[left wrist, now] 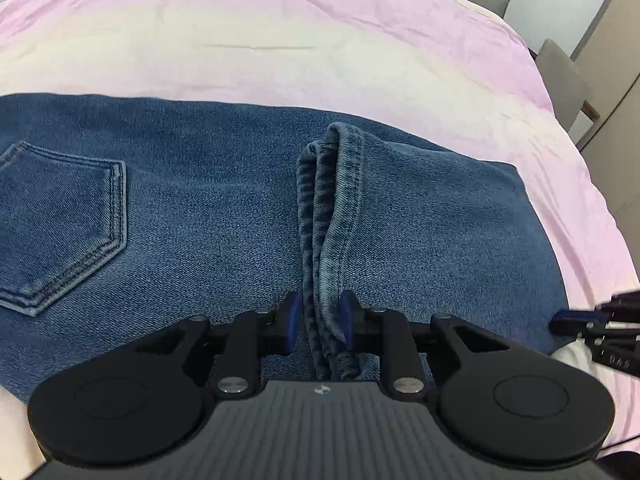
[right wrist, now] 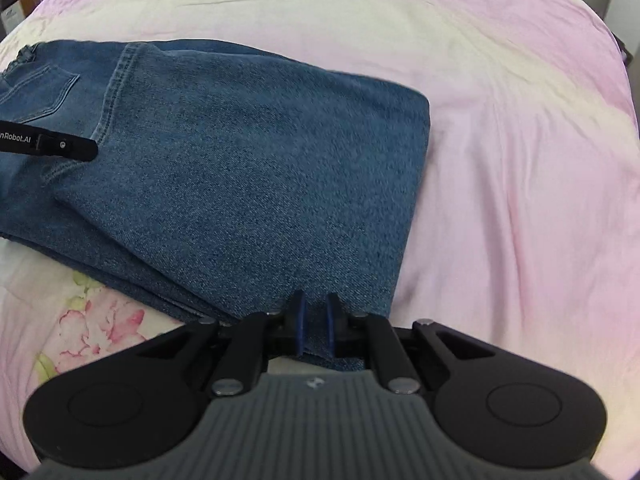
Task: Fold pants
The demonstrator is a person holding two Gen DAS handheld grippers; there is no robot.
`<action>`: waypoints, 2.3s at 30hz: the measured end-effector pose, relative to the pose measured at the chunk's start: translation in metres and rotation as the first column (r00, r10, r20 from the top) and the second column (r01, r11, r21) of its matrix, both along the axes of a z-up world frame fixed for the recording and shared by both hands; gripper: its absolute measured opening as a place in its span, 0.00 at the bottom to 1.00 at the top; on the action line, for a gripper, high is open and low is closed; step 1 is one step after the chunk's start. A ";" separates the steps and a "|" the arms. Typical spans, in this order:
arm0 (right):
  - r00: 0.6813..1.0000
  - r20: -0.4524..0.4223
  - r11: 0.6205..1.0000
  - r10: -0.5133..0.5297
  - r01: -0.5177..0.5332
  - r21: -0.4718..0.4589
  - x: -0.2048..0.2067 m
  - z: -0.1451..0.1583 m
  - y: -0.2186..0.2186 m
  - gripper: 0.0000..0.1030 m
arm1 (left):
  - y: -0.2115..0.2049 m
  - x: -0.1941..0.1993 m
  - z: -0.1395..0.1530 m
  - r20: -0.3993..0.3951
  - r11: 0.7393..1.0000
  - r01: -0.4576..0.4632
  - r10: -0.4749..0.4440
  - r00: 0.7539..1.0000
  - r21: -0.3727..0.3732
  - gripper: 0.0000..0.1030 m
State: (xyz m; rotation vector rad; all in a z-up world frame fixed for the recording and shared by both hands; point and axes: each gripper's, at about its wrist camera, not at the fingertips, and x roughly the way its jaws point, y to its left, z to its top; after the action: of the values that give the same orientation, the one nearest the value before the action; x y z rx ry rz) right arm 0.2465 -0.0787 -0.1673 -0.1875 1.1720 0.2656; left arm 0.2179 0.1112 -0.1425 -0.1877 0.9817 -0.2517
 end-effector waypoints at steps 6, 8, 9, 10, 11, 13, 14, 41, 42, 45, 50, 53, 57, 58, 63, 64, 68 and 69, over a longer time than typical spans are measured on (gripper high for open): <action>0.972 0.112 0.978 0.207 -0.204 -0.031 0.029 0.020 0.044 0.32 | 0.031 -0.024 0.026 0.074 0.996 -0.054 0.049 0.996 0.072 0.28; 0.943 0.123 0.951 0.308 -0.303 -0.055 0.044 0.016 0.068 0.35 | 0.054 -0.032 0.033 0.084 0.990 -0.125 0.119 0.989 0.069 0.28; 0.922 0.132 0.931 0.364 -0.357 -0.075 0.051 0.013 0.081 0.39 | 0.067 -0.034 0.036 0.095 0.984 -0.169 0.163 0.982 0.059 0.28; 0.887 0.148 0.900 0.436 -0.428 -0.089 0.057 0.012 0.096 0.47 | 0.081 -0.037 0.039 0.106 0.975 -0.214 0.208 0.972 0.050 0.28; 0.850 0.158 0.864 0.503 -0.494 -0.097 0.063 0.012 0.109 0.52 | 0.097 -0.039 0.041 0.115 0.964 -0.265 0.259 0.959 0.040 0.28; 0.766 0.170 0.784 0.620 -0.605 -0.138 0.072 0.013 0.135 0.61 | 0.123 -0.043 0.044 0.124 0.936 -0.351 0.348 0.929 0.003 0.28; 0.716 0.160 0.734 0.680 -0.662 -0.152 0.080 0.012 0.149 0.62 | 0.134 -0.044 0.045 0.120 0.919 -0.393 0.393 0.912 -0.018 0.28; 0.442 -0.087 0.440 0.893 -0.897 -0.048 0.127 -0.019 0.236 0.77 | 0.287 -0.057 -0.014 -0.155 0.524 -0.776 0.784 0.601 -0.352 0.75; 0.441 -0.090 0.438 0.893 -0.898 -0.048 0.127 -0.018 0.237 0.77 | 0.289 -0.056 -0.017 -0.159 0.514 -0.776 0.787 0.597 -0.366 0.75; 0.438 -0.094 0.436 0.894 -0.899 -0.042 0.126 -0.014 0.231 0.77 | 0.292 -0.056 -0.023 -0.154 0.501 -0.765 0.788 0.597 -0.403 0.67; 0.447 -0.075 0.446 0.891 -0.895 -0.027 0.127 -0.016 0.226 0.77 | 0.286 -0.060 -0.011 -0.112 0.522 -0.755 0.789 0.604 -0.396 0.55; 0.457 -0.058 0.456 0.887 -0.889 -0.029 0.126 -0.016 0.222 0.77 | 0.280 -0.063 0.002 -0.062 0.557 -0.729 0.777 0.627 -0.398 0.52; 0.470 -0.017 0.469 0.882 -0.881 -0.064 0.117 -0.009 0.216 0.75 | 0.266 -0.073 0.030 0.047 0.623 -0.662 0.742 0.668 -0.416 0.49; 0.480 -0.001 0.478 0.878 -0.875 -0.075 0.114 -0.005 0.213 0.75 | 0.261 -0.075 0.039 0.072 0.640 -0.649 0.733 0.677 -0.411 0.49; 0.613 0.073 0.617 0.786 -0.785 -0.055 0.101 0.026 0.178 0.74 | 0.221 -0.081 0.096 0.205 0.744 -0.558 0.650 0.732 -0.368 0.47; 0.654 0.081 0.658 0.752 -0.752 -0.037 0.098 0.032 0.167 0.74 | 0.211 -0.080 0.108 0.230 0.767 -0.540 0.628 0.744 -0.347 0.47; 0.790 0.103 0.794 0.605 -0.607 -0.005 0.079 0.050 0.118 0.75 | 0.153 -0.073 0.159 0.332 0.867 -0.436 0.495 0.803 -0.240 0.44; 0.816 0.105 0.820 0.568 -0.572 0.012 0.074 0.053 0.105 0.75 | 0.138 -0.072 0.171 0.358 0.889 -0.405 0.457 0.815 -0.214 0.43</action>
State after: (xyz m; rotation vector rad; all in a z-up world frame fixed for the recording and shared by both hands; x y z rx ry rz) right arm 0.3201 0.0262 -0.1144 -0.5132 0.9871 0.8064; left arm 0.1463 0.2496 0.0290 -0.4542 0.4913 0.0702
